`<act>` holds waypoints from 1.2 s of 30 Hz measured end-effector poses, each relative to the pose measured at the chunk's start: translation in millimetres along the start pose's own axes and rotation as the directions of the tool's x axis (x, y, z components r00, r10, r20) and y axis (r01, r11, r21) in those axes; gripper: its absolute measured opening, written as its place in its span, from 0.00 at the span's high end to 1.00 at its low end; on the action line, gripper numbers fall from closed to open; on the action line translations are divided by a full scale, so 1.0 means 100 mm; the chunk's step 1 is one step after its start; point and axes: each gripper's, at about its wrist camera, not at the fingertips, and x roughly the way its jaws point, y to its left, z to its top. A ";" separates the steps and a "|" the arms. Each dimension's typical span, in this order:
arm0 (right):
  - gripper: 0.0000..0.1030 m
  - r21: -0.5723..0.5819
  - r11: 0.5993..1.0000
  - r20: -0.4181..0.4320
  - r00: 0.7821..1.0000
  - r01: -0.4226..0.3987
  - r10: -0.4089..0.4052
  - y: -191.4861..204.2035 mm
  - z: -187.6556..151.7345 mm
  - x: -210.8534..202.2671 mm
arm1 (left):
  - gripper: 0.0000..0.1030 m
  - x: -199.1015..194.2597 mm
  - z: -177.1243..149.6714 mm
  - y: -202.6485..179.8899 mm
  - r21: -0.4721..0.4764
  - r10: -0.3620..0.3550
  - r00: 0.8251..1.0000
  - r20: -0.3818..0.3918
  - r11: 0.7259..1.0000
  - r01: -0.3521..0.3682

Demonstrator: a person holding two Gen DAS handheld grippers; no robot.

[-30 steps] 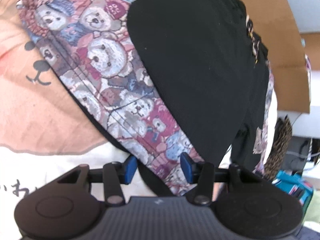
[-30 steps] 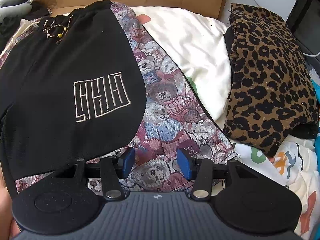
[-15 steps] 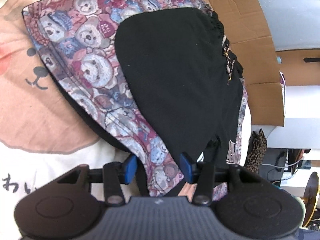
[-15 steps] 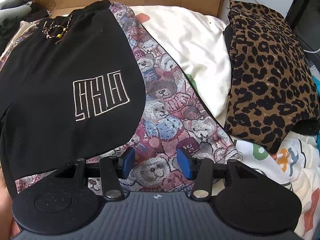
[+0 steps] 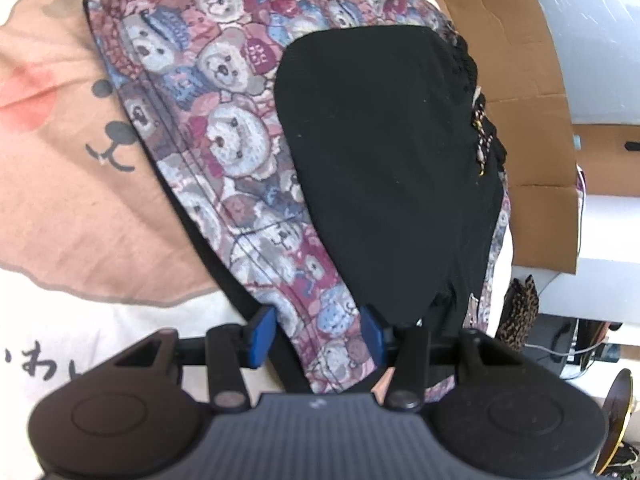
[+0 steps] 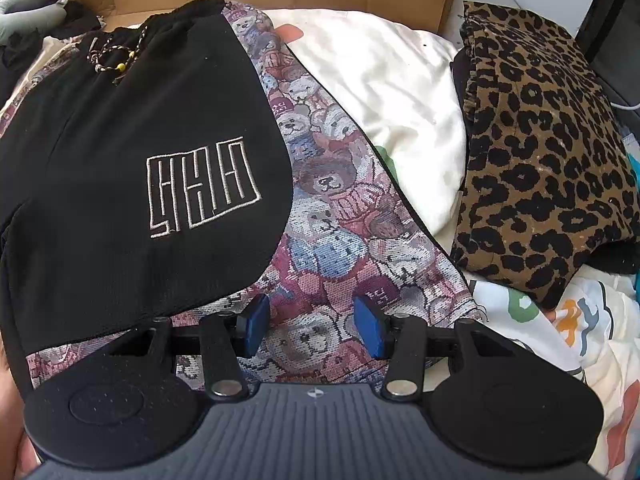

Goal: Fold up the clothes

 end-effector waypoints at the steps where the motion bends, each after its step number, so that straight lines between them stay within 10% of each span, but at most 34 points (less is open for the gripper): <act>1: 0.47 -0.002 1.000 0.000 1.000 -0.001 0.001 0.00 0.00 0.00 | 0.52 0.00 -0.01 0.02 -0.002 0.003 1.000 -0.007 1.000 -0.003; 14: 0.47 -0.008 1.000 0.001 1.000 -0.007 0.007 -0.02 0.01 0.01 | 0.71 0.10 -0.13 -0.01 0.005 -0.119 0.992 -0.040 0.993 0.120; 23: 0.47 -0.009 1.000 0.001 1.000 -0.003 0.003 0.00 0.01 0.02 | 0.71 0.31 -0.15 0.07 0.022 -0.080 0.994 -0.078 0.996 0.082; 27: 0.47 -0.009 1.000 0.003 1.000 -0.005 0.005 0.00 0.00 0.04 | 0.99 0.37 -0.20 0.08 0.030 -0.052 0.994 -0.092 0.998 0.055; 36: 0.47 -0.012 1.000 0.006 1.000 -0.010 0.010 -0.03 0.00 0.03 | 1.00 0.30 -0.26 0.12 0.005 -0.004 0.994 -0.109 1.000 0.005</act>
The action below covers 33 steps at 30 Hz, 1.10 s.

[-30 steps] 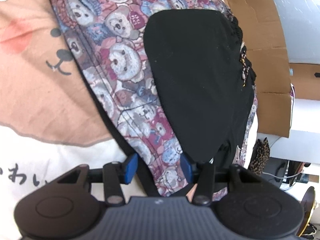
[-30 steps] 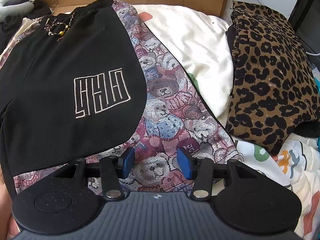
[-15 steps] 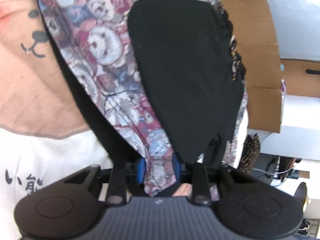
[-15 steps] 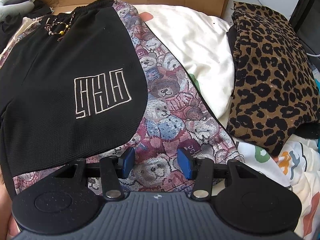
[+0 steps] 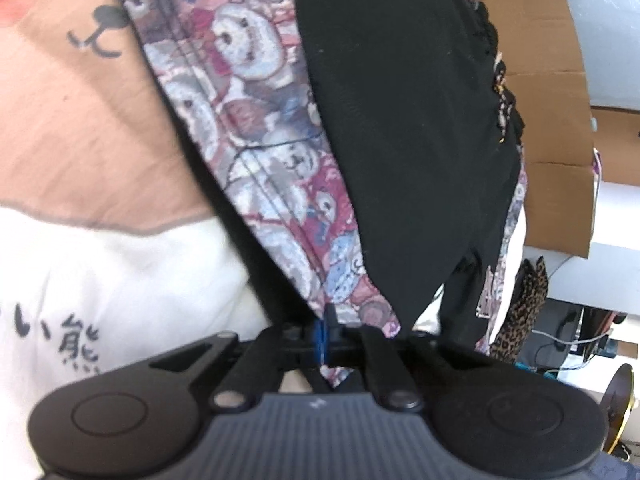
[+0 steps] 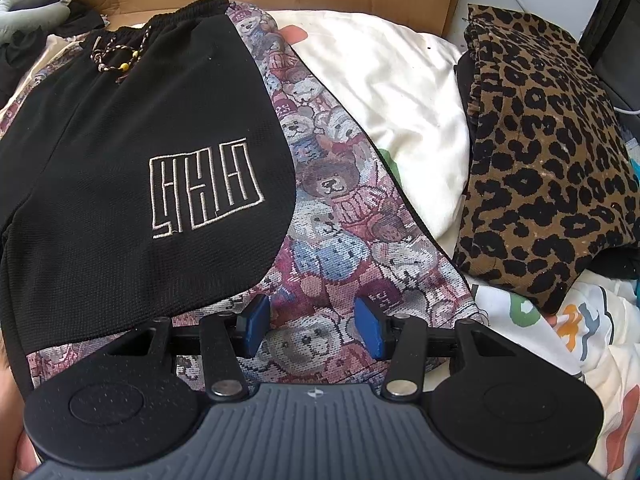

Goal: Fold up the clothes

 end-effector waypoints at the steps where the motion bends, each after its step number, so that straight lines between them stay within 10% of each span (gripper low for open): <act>1: 0.47 0.000 1.000 0.001 1.000 0.001 -0.001 0.00 0.00 -0.01 | 1.00 -0.01 0.00 0.00 0.006 0.008 1.000 -0.003 1.000 -0.008; 33: 0.47 -0.040 0.993 -0.069 0.991 0.109 -0.111 -0.20 -0.16 -0.02 | 0.92 -0.32 0.18 -0.18 0.166 0.213 0.974 -0.075 0.966 -0.198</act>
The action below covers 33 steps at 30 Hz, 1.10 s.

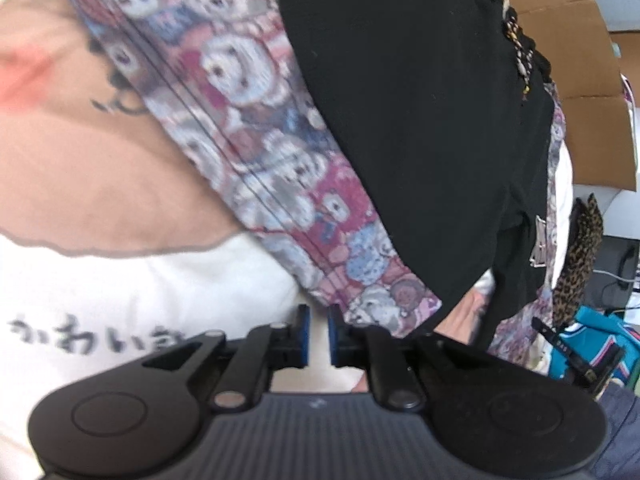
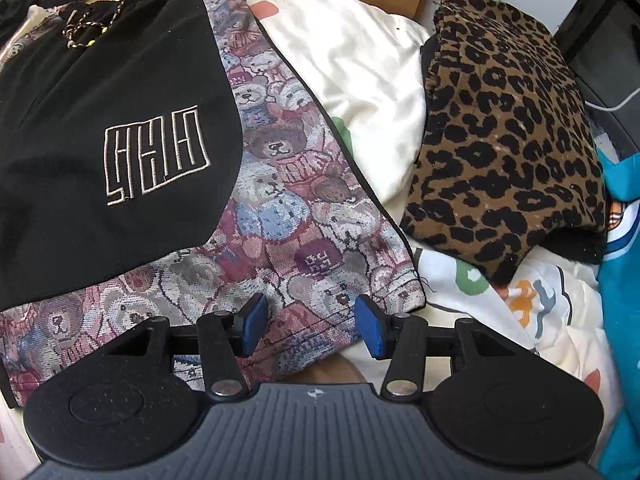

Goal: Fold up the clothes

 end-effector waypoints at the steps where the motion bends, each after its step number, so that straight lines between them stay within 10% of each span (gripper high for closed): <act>1: 0.47 -0.001 1.000 0.000 1.000 0.003 -0.003 0.01 0.01 -0.02 | 0.91 -0.06 0.02 0.00 0.003 0.006 1.000 0.008 1.000 -0.006; 15: 0.47 -0.023 1.000 0.039 0.999 -0.018 0.018 0.15 0.14 -0.17 | 0.68 -0.66 0.53 0.08 0.067 0.139 0.980 0.142 0.986 -0.150; 33: 0.47 -0.049 0.998 0.022 0.999 -0.034 0.035 0.24 0.14 -0.16 | 0.57 -1.01 1.25 0.43 0.051 0.374 0.870 0.321 0.910 -0.411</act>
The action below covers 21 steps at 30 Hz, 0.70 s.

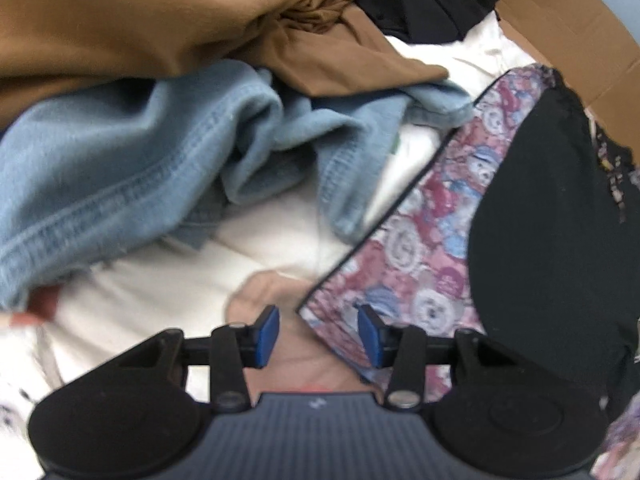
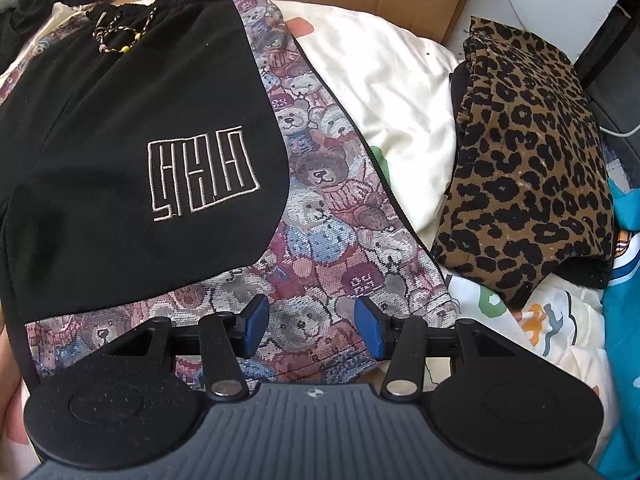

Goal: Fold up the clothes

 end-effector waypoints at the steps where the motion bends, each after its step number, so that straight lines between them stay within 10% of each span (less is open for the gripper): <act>1: 0.47 -0.002 1.000 0.000 1.000 0.001 -0.001 0.00 0.00 -0.01 | 0.57 0.03 0.01 0.01 0.005 0.004 1.000 0.000 1.000 -0.004; 21: 0.46 -0.011 1.000 -0.001 1.000 -0.006 0.006 0.17 0.07 -0.09 | 0.74 0.24 -0.08 -0.05 0.142 -0.017 0.999 -0.049 0.990 0.024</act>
